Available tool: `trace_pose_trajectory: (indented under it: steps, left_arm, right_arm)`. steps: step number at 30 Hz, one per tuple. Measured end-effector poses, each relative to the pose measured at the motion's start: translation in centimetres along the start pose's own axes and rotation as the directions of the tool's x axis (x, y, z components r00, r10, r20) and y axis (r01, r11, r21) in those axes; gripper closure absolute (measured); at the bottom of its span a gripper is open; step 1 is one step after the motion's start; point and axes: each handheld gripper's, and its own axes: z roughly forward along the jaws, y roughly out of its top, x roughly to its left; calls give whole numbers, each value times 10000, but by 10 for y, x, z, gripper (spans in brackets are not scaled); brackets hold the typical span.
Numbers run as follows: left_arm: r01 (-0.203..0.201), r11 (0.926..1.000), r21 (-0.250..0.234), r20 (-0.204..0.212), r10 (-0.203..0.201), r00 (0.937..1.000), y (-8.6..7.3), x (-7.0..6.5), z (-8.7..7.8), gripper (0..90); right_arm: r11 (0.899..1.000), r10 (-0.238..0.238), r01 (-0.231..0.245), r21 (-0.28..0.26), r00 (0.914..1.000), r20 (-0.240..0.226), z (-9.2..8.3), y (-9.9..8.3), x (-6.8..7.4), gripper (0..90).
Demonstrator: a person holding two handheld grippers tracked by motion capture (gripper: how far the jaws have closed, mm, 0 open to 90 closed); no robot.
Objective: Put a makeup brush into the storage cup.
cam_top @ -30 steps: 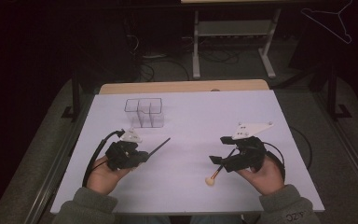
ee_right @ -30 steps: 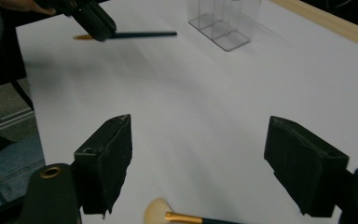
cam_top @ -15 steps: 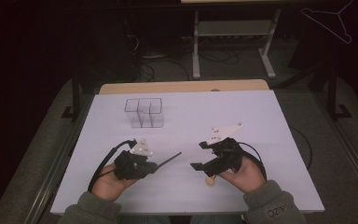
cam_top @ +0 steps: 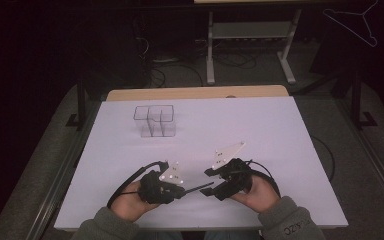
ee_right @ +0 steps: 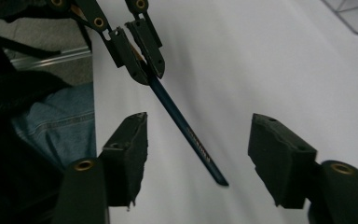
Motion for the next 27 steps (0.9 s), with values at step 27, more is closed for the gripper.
trace_pose_trajectory:
  steps: [27]
  left_arm:
    - [-1285, 9917, 39, 591, 1281, 9900, 5, -13, 5, 833]
  right_arm:
    - [9850, -1276, 1465, 909, 9741, -1868, 26, -3, 11, 715]
